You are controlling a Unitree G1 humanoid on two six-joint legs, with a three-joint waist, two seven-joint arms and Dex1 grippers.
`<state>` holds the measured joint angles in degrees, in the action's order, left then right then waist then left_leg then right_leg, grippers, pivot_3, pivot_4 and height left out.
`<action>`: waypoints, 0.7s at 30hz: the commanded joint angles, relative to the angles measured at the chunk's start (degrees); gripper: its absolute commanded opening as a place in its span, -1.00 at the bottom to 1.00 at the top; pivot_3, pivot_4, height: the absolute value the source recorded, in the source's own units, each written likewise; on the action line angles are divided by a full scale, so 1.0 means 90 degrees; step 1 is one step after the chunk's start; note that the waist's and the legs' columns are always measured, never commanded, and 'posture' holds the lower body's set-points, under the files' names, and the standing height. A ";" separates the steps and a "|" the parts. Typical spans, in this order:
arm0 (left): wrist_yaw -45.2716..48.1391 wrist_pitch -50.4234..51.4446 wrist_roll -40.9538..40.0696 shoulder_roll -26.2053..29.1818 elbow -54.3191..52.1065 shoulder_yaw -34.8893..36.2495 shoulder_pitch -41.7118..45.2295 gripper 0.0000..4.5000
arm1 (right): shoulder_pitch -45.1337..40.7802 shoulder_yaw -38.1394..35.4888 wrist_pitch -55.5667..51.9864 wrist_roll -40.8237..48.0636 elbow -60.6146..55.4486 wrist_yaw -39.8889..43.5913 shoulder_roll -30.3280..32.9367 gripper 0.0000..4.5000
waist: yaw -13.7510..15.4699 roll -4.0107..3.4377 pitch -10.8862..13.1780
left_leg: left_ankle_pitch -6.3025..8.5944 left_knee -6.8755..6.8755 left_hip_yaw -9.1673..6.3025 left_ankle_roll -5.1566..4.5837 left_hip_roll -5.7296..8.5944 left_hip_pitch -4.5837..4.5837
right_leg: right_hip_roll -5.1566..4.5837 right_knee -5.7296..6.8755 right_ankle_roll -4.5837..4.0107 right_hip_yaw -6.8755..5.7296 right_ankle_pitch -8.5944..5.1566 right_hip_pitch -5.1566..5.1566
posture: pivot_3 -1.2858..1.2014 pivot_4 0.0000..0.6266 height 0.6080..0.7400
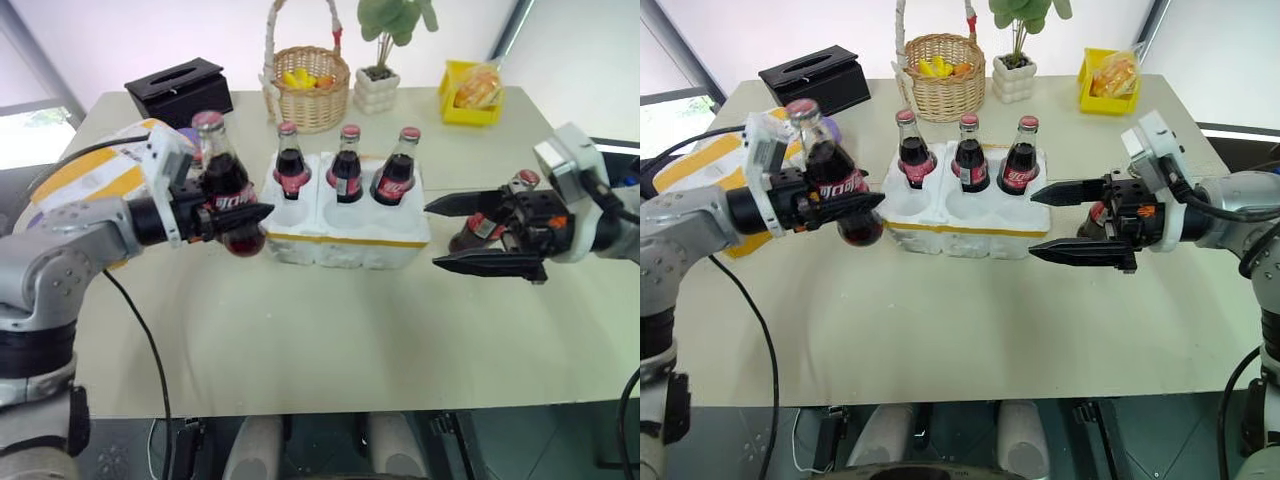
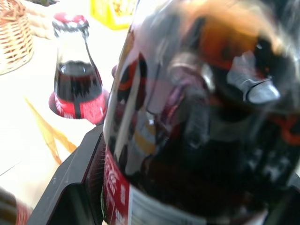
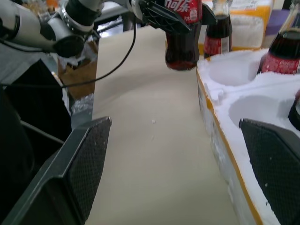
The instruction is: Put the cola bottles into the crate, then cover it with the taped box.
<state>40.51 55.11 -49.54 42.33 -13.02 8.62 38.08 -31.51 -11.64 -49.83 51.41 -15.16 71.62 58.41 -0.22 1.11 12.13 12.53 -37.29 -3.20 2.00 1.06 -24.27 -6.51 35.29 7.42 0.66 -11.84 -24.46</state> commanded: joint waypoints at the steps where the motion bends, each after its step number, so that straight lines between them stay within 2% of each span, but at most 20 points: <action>1: -0.0180 -0.0266 0.0340 -0.0471 0.0280 -0.0398 0.0897 0.27 | -0.0107 -0.0239 -0.0058 0.0255 -0.0241 -0.0178 -0.0033 1.00 | 0.0090 0.0002 0.0000 | 0.0000 -0.0010 0.0000 0.0000 0.0000 0.0000 | 0.0000 -0.0004 -0.0001 0.0000 0.0000 0.0007 | 0.03 -0.52 1.00; 6: -0.0082 -0.0241 0.0473 -0.0824 0.0499 -0.0480 0.1254 0.27 | -0.0128 -0.0269 -0.0133 0.0374 -0.0296 -0.0427 -0.0054 1.00 | 0.0098 0.0003 0.0000 | 0.0001 -0.0011 0.0000 0.0000 0.0014 -0.0011 | -0.0005 -0.0023 0.0011 0.0010 0.0007 0.0014 | 0.03 -0.52 1.00; 14: 0.0185 -0.0192 0.0438 -0.0502 0.0191 -0.0187 0.0808 0.27 | -0.0195 -0.0298 -0.0168 0.0484 -0.0232 -0.0673 -0.0045 1.00 | 0.0078 0.0003 0.0000 | 0.0000 -0.0003 -0.0006 0.0001 0.0013 -0.0012 | -0.0004 -0.0017 0.0011 0.0008 0.0006 0.0003 | 0.03 -0.52 1.00; 21: 0.0179 0.0151 -0.0090 -0.0297 -0.0279 0.0279 0.0514 0.27 | -0.0340 -0.0199 -0.0109 0.0393 -0.0064 -0.0670 -0.0062 1.00 | 0.0050 0.0003 0.0000 | 0.0000 0.0000 -0.0007 0.0001 0.0010 -0.0012 | -0.0002 -0.0017 0.0012 0.0007 0.0006 0.0000 | 0.03 -0.52 1.00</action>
<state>41.65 56.92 -47.65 38.76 -12.12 7.45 42.13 -33.05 -12.09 -51.68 54.71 -15.55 65.59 57.75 0.23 1.14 12.13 12.53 -37.29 -3.26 2.01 1.15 -24.38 -6.53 35.13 7.53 0.73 -11.79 -24.46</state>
